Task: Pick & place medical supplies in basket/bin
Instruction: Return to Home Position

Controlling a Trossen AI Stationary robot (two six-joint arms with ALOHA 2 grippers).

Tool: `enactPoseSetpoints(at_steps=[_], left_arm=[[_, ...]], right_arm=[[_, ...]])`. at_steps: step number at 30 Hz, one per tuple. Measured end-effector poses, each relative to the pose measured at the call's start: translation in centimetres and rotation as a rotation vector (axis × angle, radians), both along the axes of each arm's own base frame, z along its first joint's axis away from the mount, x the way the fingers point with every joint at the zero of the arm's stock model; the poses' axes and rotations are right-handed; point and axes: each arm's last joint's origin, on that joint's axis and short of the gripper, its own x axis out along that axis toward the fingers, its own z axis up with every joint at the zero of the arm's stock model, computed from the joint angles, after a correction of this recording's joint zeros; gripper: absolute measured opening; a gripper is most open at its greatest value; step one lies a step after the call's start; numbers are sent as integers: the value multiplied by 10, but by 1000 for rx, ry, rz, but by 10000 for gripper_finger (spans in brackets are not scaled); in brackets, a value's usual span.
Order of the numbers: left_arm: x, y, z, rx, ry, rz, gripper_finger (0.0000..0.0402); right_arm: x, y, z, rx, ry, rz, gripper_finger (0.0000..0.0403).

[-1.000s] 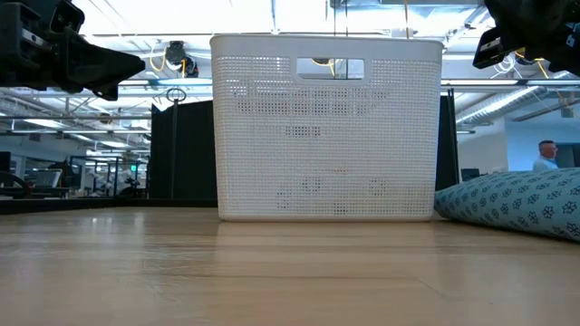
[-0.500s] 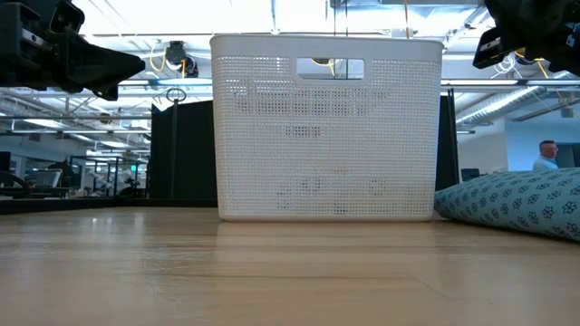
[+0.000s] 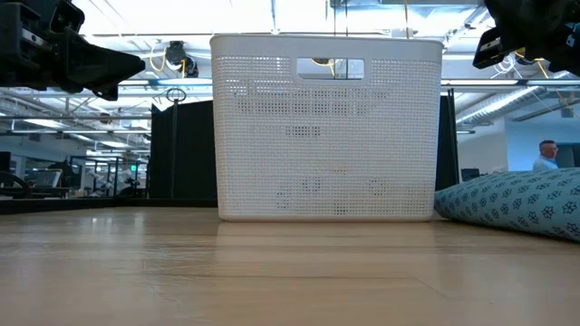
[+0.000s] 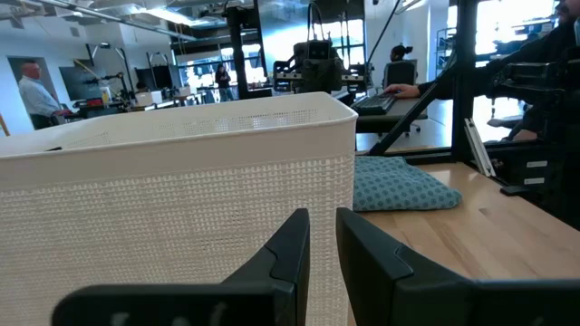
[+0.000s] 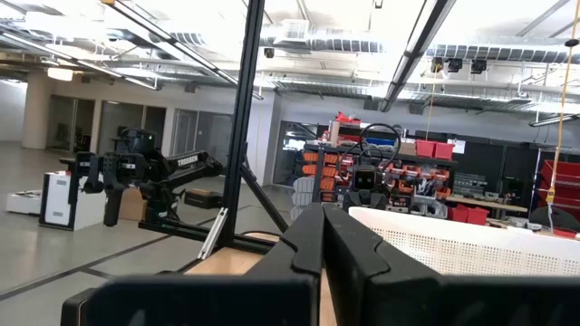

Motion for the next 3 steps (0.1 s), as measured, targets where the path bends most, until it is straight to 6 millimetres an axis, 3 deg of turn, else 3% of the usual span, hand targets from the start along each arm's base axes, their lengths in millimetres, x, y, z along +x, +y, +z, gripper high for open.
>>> enactPoseSetpoints(at_steps=[3], left_arm=[[0, 0, 0, 0, 0, 0, 63]], right_arm=[[0, 0, 0, 0, 0, 0, 0]])
